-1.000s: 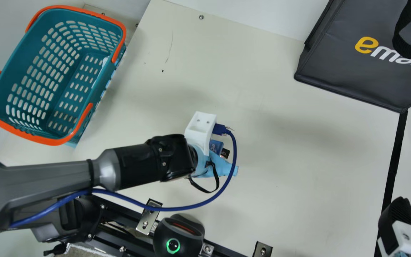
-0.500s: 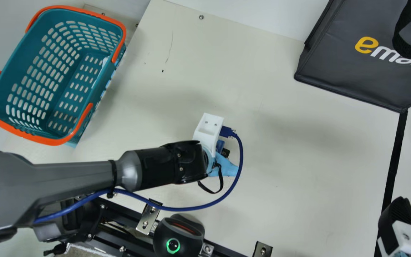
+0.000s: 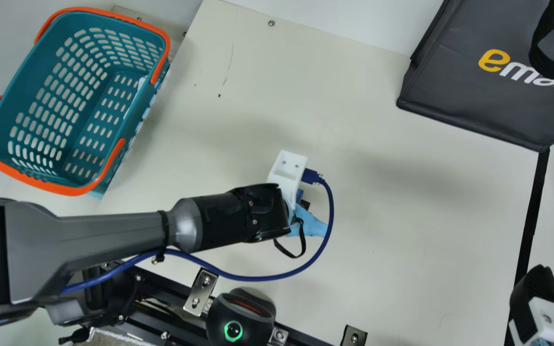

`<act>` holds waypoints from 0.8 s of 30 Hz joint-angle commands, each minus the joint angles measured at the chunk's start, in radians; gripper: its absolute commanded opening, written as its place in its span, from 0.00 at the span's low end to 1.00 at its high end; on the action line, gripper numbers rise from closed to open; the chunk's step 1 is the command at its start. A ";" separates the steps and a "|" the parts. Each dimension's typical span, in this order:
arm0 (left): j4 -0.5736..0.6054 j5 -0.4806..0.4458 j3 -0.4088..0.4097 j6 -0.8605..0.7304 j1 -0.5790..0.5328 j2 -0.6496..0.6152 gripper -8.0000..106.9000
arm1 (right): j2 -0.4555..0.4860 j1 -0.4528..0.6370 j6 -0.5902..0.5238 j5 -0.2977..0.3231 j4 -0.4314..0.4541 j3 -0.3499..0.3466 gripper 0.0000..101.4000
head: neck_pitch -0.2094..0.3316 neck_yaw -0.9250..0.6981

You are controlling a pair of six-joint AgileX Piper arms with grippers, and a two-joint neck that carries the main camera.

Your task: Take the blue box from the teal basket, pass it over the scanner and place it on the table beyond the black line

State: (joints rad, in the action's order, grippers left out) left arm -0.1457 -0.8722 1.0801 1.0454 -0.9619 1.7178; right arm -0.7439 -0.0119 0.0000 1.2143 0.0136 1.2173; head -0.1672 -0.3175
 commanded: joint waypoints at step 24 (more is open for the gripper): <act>0.021 -0.050 0.327 0.144 -0.088 0.232 0.00 | 0.000 0.000 0.000 -0.002 0.000 0.000 0.94 | 0.029 -0.004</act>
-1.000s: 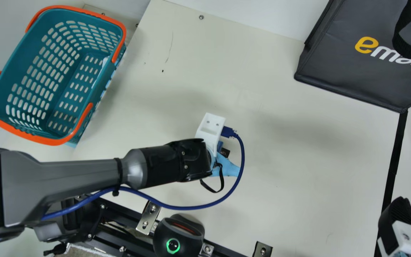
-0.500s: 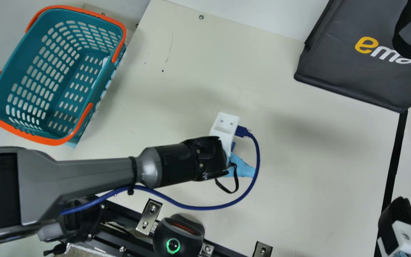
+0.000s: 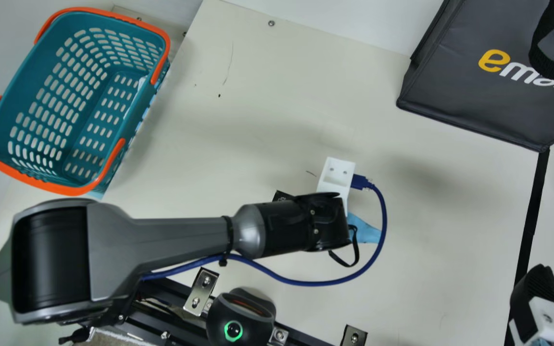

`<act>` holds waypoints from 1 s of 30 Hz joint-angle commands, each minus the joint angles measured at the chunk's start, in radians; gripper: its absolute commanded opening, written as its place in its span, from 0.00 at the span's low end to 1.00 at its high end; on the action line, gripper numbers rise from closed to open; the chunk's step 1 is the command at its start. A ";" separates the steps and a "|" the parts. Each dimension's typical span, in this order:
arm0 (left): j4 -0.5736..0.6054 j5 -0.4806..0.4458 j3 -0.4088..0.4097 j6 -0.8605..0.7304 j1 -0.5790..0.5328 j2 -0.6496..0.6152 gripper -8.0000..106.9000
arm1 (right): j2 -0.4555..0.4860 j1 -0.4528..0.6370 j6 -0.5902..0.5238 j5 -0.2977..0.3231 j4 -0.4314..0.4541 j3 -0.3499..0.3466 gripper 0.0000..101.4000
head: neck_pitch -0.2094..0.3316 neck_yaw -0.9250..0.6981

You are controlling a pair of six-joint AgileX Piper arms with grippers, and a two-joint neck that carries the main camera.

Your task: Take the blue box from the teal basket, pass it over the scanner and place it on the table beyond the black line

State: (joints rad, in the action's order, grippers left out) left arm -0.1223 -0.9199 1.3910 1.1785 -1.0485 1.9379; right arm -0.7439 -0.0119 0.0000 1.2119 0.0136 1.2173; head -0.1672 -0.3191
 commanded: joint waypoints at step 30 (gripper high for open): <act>0.083 0.075 0.051 0.077 0.018 0.035 0.73 | 0.000 0.000 0.000 0.000 0.000 0.000 0.94 | 0.029 -0.002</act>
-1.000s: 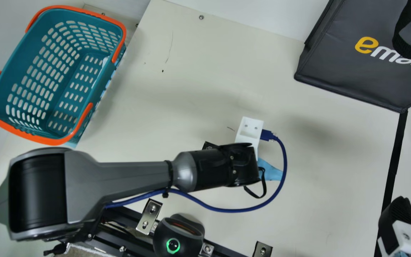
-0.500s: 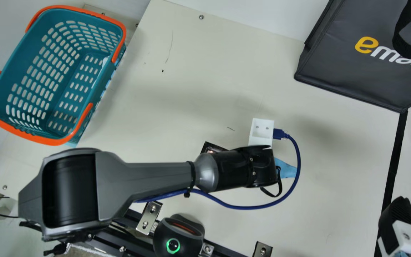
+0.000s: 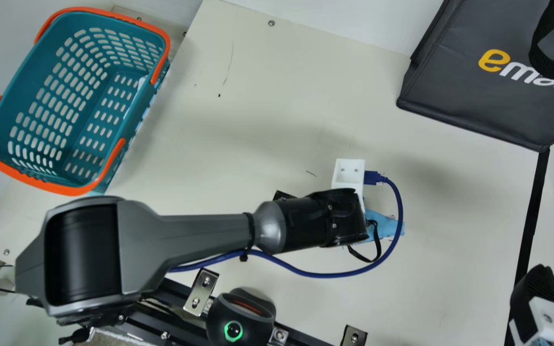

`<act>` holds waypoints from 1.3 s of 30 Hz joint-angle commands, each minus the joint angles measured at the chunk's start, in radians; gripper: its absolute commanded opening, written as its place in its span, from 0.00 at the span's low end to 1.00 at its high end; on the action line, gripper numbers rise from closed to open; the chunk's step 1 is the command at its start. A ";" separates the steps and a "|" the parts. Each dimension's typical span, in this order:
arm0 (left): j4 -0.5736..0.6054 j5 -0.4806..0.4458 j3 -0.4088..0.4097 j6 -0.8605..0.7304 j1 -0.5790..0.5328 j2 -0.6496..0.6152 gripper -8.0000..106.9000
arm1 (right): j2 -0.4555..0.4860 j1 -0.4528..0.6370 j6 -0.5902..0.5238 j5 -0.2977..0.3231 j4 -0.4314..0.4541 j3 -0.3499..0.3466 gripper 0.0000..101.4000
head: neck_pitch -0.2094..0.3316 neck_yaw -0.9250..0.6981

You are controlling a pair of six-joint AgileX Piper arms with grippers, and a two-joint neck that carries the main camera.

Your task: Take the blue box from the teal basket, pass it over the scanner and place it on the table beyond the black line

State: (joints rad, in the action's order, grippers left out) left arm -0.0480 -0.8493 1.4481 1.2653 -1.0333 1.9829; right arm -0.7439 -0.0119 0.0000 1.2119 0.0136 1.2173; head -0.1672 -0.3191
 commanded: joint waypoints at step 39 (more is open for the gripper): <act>0.447 -0.192 -0.450 -1.193 0.812 -0.828 0.85 | 0.000 0.000 0.000 0.000 0.000 0.000 0.94 | 0.029 -0.002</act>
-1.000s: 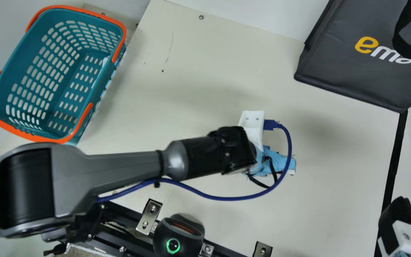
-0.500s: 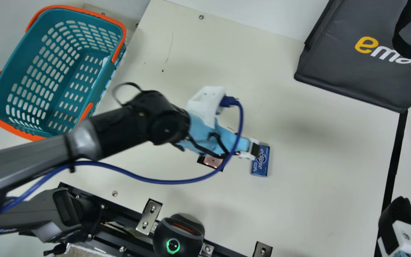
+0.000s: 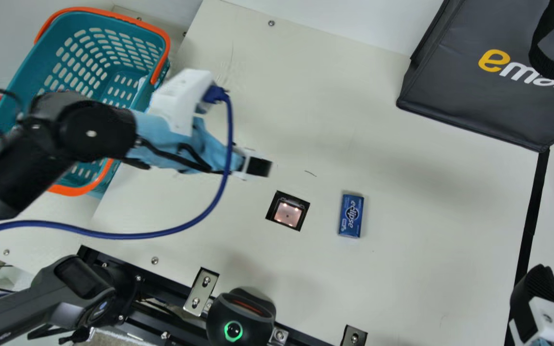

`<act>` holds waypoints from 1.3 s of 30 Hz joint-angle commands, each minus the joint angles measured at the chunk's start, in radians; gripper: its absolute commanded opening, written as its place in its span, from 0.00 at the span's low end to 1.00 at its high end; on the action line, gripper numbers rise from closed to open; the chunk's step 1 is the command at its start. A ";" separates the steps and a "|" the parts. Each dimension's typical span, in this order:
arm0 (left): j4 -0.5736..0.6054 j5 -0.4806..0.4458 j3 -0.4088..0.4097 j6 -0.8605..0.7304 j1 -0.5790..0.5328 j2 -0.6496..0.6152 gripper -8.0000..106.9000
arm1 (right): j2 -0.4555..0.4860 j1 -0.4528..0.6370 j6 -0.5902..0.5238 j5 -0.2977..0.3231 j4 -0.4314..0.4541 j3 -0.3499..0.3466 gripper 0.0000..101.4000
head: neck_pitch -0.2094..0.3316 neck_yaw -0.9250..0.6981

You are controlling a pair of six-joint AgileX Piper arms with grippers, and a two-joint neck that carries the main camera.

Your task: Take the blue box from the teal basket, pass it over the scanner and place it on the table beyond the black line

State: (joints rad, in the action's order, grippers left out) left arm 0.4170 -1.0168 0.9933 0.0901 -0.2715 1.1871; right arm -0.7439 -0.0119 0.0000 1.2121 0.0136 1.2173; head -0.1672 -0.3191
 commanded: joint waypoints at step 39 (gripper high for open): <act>-0.251 -0.196 0.126 -0.081 0.217 -0.244 0.85 | 0.000 0.000 0.000 -0.001 0.000 0.000 0.94 | 0.029 0.231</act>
State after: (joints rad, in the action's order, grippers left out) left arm 0.1656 -1.2128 1.1192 0.0095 -0.0545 0.9433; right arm -0.7439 -0.0119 0.0000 1.2112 0.0136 1.2173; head -0.1672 -0.1565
